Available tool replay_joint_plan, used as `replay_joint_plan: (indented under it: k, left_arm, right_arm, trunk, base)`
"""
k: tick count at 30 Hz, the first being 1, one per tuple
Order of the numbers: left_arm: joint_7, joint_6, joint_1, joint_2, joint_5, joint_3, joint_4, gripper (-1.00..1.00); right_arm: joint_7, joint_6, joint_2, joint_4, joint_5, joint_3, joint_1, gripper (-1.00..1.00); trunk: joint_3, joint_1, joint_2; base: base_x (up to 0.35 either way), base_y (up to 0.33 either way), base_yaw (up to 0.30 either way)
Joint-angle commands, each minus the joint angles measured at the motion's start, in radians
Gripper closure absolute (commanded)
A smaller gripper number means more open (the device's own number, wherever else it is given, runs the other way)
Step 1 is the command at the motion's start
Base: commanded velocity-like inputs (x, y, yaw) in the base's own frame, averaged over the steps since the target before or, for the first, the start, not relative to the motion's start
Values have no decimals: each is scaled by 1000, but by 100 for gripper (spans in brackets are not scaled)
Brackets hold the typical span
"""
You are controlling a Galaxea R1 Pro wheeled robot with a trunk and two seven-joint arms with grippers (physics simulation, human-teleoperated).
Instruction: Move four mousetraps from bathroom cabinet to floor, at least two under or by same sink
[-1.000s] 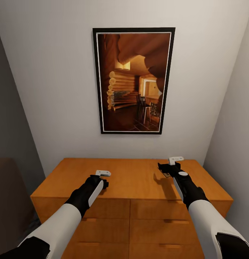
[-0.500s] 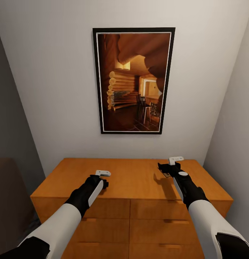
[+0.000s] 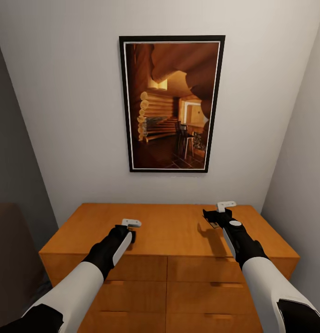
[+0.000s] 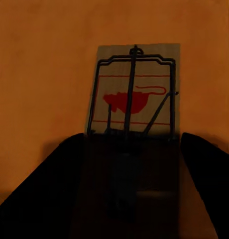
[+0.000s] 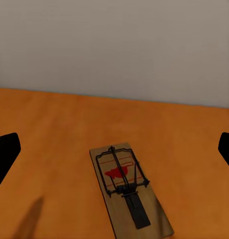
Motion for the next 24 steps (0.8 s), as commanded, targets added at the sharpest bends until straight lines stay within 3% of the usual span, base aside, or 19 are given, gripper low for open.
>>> replay_joint_plan:
  k: [1, 24]
  left_arm:
    - [6, -2, 0, 2, 37, -3, 16, 100]
    - [7, -4, 0, -2, 38, -4, 16, 100]
  right_arm:
    - [9, 5, 1, -2, 11, -5, 0, -100]
    - [9, 5, 1, -2, 11, -5, -1, -100]
  trunk:
    - [-2, 0, -1]
    - [-2, 0, -1]
  base:
    - [0, 0, 0]
    - [0, 0, 0]
